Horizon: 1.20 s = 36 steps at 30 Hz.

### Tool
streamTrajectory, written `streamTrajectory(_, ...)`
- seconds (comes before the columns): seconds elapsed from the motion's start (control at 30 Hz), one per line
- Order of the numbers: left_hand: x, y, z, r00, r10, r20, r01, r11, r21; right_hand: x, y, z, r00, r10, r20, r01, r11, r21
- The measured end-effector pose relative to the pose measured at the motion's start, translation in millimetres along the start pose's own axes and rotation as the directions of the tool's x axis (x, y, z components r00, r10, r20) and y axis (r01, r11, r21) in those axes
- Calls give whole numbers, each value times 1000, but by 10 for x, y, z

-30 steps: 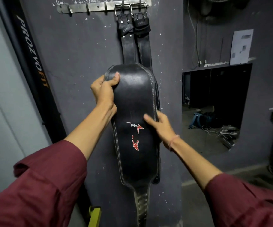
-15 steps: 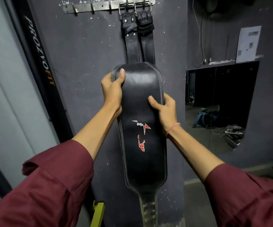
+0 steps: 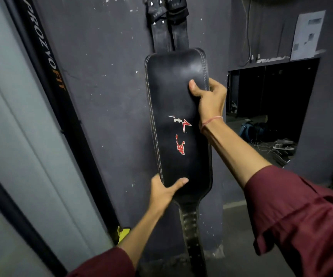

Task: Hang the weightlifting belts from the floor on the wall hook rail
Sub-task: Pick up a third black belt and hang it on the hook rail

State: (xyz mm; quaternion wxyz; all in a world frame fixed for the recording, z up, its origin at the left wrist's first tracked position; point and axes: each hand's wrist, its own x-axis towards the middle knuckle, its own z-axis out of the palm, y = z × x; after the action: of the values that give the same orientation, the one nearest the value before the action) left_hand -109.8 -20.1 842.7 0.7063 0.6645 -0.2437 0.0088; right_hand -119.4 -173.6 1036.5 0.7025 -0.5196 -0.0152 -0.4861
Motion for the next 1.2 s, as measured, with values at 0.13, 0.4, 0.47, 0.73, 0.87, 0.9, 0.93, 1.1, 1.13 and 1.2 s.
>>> streamTrajectory(0.13,17,131,69,999,19,-31,-20,1000,-15,1,-77,-50,998,-61,22,62,998,-29)
streamTrajectory(0.4,450,1029,15,969,233,-75,-231,972,40,-102,-140,-58,997,-70,-18,72,994,84)
streamTrajectory(0.47,305,807,-49,976,216,-24,-213,973,87,-72,-159,-57,998,-56,-42,59,995,80)
streamTrajectory(0.73,56,311,-44,997,48,-65,-44,997,60,-13,12,-106,998,-14,-57,17,999,49)
streamTrajectory(0.87,551,864,14,972,143,-185,-130,988,81,-168,93,-97,1000,-24,-1,24,999,46)
streamTrajectory(0.9,675,1025,13,977,128,-173,-117,990,75,-214,107,-105,1000,-27,15,26,998,52)
streamTrajectory(0.93,769,1180,11,985,104,-140,-100,994,32,-251,109,-116,999,-25,32,23,998,63)
streamTrajectory(1.1,1100,1813,-54,994,-53,97,85,930,-357,-297,70,-182,995,10,103,-14,999,43)
streamTrajectory(1.13,1135,1859,-46,993,-29,110,69,924,-377,-298,75,-215,992,15,126,-19,999,28)
streamTrajectory(1.2,1143,1856,3,995,21,98,20,919,-393,-331,115,-336,975,21,222,-14,999,-33)
